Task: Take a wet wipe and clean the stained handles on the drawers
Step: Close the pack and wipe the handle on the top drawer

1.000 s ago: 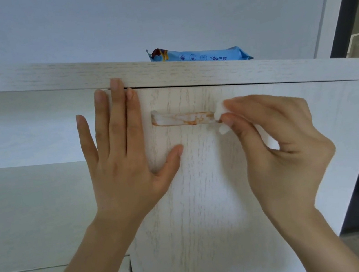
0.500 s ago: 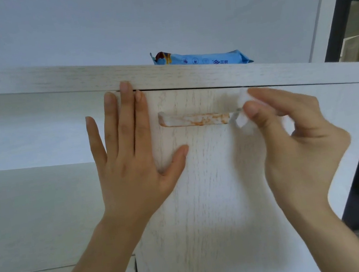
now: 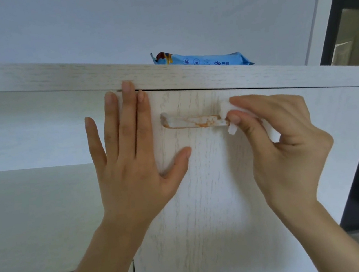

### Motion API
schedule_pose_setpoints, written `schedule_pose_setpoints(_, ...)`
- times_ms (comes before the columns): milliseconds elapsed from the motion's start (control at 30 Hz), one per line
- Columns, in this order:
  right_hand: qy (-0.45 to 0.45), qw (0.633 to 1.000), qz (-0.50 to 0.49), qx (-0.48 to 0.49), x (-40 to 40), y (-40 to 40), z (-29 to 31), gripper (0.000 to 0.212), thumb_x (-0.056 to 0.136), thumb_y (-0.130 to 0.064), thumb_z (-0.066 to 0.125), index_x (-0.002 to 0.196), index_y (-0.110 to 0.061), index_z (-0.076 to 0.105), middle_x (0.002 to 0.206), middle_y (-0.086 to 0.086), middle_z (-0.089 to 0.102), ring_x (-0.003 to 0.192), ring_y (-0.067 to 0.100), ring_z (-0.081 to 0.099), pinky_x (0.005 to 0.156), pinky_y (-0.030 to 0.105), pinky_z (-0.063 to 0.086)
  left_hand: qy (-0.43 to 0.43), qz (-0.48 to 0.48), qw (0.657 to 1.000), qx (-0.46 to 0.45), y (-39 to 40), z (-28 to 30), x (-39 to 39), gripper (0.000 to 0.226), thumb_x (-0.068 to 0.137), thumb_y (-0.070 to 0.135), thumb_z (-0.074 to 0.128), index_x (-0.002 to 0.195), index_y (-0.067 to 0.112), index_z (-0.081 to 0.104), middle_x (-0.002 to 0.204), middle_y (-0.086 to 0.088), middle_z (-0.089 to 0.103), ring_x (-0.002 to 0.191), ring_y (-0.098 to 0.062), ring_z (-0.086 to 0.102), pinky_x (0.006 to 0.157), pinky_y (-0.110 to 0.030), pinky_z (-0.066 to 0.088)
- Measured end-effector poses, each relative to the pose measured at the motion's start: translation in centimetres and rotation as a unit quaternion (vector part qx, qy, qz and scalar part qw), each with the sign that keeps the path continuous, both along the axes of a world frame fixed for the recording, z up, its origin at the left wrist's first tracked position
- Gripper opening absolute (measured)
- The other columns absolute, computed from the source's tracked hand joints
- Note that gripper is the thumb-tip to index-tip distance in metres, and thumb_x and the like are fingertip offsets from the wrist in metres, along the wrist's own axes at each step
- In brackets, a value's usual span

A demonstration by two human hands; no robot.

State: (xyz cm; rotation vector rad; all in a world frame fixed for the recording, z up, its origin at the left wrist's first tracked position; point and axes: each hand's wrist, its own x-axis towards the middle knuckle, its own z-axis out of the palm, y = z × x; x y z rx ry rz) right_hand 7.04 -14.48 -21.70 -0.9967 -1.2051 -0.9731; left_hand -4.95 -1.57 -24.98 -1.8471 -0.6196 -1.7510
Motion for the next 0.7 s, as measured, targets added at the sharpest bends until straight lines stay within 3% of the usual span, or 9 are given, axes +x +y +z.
schedule_pose_setpoints(67, 0.105, 0.990, 0.098, 0.011, -0.3, -0.2, 0.1, 0.020, 0.083, -0.021, 0.068, 0.097, -0.034, 0.066, 0.090, -0.023, 0.066, 0.091, 0.003, 0.060, 0.081, 0.009, 0.042, 0.000, 0.000, 1.000, 0.000, 0.1, 0.0, -0.1, 0.080, 0.093, 0.053, 0.046, 0.144, -0.004, 0.022, 0.150, -0.016, 0.017, 0.141, -0.034, 0.018, 0.114, -0.054, 0.011)
schedule_pose_setpoints(133, 0.141, 0.980, 0.137, 0.017, -0.2, -0.4, -0.2, 0.017, 0.081, -0.025, 0.069, 0.094, -0.036, 0.067, 0.090, -0.020, 0.067, 0.092, 0.001, 0.061, 0.079, 0.007, 0.043, 0.001, -0.001, 1.000, 0.001, 0.1, -0.1, -0.1, 0.080, 0.093, 0.054, 0.046, 0.144, -0.004, 0.023, 0.150, -0.016, 0.017, 0.141, -0.034, 0.018, 0.114, -0.054, 0.011)
schedule_pose_setpoints(233, 0.067, 0.996, 0.052, -0.040, 0.4, -1.1, -0.3, 0.023, 0.084, -0.024, 0.066, 0.106, -0.032, 0.063, 0.097, -0.030, 0.062, 0.095, -0.004, 0.057, 0.083, 0.006, 0.040, 0.003, -0.002, 1.000, 0.002, 0.1, 0.0, -0.1, 0.080, 0.093, 0.054, 0.046, 0.144, -0.004, 0.023, 0.150, -0.015, 0.016, 0.141, -0.034, 0.018, 0.114, -0.054, 0.011)
schedule_pose_setpoints(300, -0.006, 0.998, -0.013, -0.061, 0.9, -1.3, -0.3, 0.028, 0.086, -0.018, 0.064, 0.112, -0.023, 0.058, 0.106, -0.023, 0.058, 0.098, -0.001, 0.056, 0.087, 0.009, 0.040, 0.000, -0.004, 1.000, 0.000, 0.1, -0.1, 0.0, 0.080, 0.093, 0.053, 0.046, 0.144, -0.004, 0.023, 0.150, -0.015, 0.016, 0.141, -0.034, 0.018, 0.114, -0.054, 0.011)
schedule_pose_setpoints(467, -0.073, 0.996, -0.025, -0.041, 0.3, -0.6, 0.2, 0.023, 0.085, -0.012, 0.067, 0.105, -0.021, 0.060, 0.100, -0.016, 0.059, 0.092, 0.010, 0.057, 0.086, 0.014, 0.043, -0.003, 0.008, 1.000, 0.003, 0.1, -0.1, 0.0, 0.079, 0.094, 0.053, 0.045, 0.144, -0.004, 0.023, 0.150, -0.015, 0.016, 0.141, -0.034, 0.019, 0.114, -0.055, 0.012)
schedule_pose_setpoints(700, -0.025, 0.999, -0.008, -0.024, -0.9, 0.1, 0.0, 0.026, 0.084, -0.008, 0.068, 0.103, -0.024, 0.061, 0.097, -0.018, 0.060, 0.093, 0.007, 0.056, 0.086, 0.011, 0.040, -0.002, 0.006, 1.000, 0.001, 0.1, -0.1, 0.0, 0.078, 0.094, 0.053, 0.045, 0.144, -0.004, 0.025, 0.150, -0.015, 0.017, 0.141, -0.034, 0.020, 0.114, -0.054, 0.013)
